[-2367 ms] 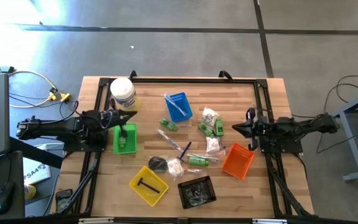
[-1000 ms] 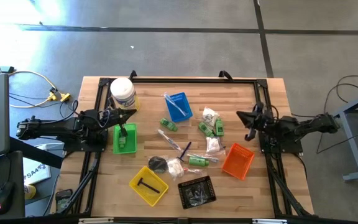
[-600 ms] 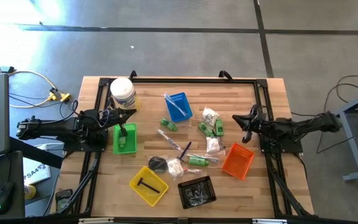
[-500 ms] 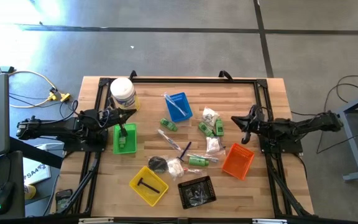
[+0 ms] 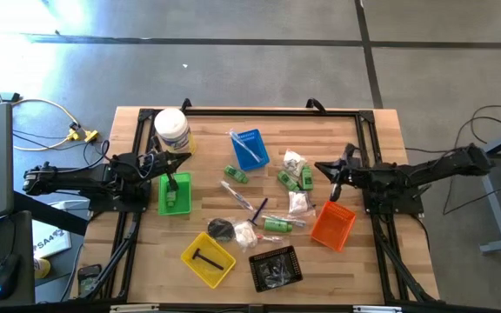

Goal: Pick & Place Travel size toiletries
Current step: Put the white cotton pack into the orange bin

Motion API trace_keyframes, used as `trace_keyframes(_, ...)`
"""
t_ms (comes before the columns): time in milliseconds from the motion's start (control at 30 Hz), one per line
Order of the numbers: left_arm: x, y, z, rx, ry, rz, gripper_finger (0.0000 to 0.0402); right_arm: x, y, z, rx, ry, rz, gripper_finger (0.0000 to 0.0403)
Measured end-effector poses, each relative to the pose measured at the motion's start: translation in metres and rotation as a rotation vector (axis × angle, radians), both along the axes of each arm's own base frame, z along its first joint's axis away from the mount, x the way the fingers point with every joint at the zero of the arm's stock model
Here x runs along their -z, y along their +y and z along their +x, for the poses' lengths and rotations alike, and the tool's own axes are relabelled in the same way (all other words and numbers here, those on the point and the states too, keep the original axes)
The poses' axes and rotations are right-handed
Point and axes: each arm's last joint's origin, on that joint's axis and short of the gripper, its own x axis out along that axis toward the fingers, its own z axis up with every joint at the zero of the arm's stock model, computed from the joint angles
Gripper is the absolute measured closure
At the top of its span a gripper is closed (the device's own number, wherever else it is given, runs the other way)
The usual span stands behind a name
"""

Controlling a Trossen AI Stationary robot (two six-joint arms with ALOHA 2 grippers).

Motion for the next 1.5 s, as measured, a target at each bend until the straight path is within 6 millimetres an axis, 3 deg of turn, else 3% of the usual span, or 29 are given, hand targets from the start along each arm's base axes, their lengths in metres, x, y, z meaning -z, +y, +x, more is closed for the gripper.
trace_keyframes(133, -0.001, 0.000, 0.000, 0.000, -0.001, 0.009, 0.0402, -0.014, 0.008, 0.029, -0.074, 0.080, -0.012, 0.0400)
trace_keyframes(333, -0.001, 0.000, 0.000, 0.000, 0.003, 0.022, 0.0402, -0.017, 0.018, 0.075, -0.138, 0.206, -0.040, 0.0400)
trace_keyframes(600, 0.000, 0.000, 0.000, 0.000, 0.017, 0.021, 0.0402, -0.007, 0.013, 0.106, -0.216, 0.215, -0.011, 0.0400)
trace_keyframes(800, 0.002, 0.000, 0.000, 0.001, 0.036, 0.018, 0.0402, -0.010, 0.000, 0.107, -0.157, 0.198, -0.009, 0.0400)
trace_keyframes(933, 0.003, 0.000, 0.000, 0.001, 0.037, 0.008, 0.0402, -0.014, -0.020, 0.103, -0.075, 0.192, 0.008, 0.0400)
trace_keyframes(1167, 0.004, 0.000, 0.000, 0.000, 0.042, -0.003, 0.0402, 0.017, -0.074, 0.081, 0.213, 0.528, 0.217, 0.0394)
trace_keyframes(1300, 0.004, 0.000, 0.000, 0.001, 0.041, -0.003, 0.0402, 0.022, -0.087, 0.076, 0.158, 0.559, 0.332, 0.0349)
trace_keyframes(1500, 0.004, 0.000, 0.000, 0.001, 0.050, 0.020, 0.0402, 0.025, -0.097, 0.075, 0.100, 0.535, 0.481, 0.0220)
